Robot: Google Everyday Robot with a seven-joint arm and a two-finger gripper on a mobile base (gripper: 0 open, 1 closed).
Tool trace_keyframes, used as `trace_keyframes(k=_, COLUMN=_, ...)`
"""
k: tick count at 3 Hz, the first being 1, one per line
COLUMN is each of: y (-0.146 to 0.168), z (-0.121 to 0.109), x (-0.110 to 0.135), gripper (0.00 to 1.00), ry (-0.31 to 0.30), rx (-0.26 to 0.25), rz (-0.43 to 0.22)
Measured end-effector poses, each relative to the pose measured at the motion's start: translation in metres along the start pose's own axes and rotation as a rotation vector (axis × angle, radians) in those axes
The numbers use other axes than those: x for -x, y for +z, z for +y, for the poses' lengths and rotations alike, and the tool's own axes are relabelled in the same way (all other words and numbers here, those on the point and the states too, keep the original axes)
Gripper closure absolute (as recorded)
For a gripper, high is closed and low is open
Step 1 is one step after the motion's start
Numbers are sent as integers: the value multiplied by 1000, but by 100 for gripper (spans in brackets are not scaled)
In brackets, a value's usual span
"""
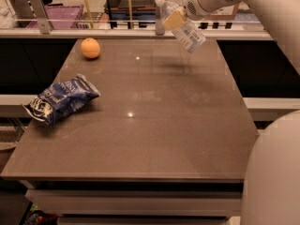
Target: Place blue plastic bottle upright
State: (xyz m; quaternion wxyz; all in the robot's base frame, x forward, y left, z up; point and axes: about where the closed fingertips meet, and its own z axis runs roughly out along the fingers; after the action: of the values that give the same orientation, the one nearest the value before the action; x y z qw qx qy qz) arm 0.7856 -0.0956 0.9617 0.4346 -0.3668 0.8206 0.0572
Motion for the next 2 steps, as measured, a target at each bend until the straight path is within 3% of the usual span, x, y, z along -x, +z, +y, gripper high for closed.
trace_keyframes(k=2, y=-8, z=3, x=6, gripper=100, ry=3, rx=24, rz=-166)
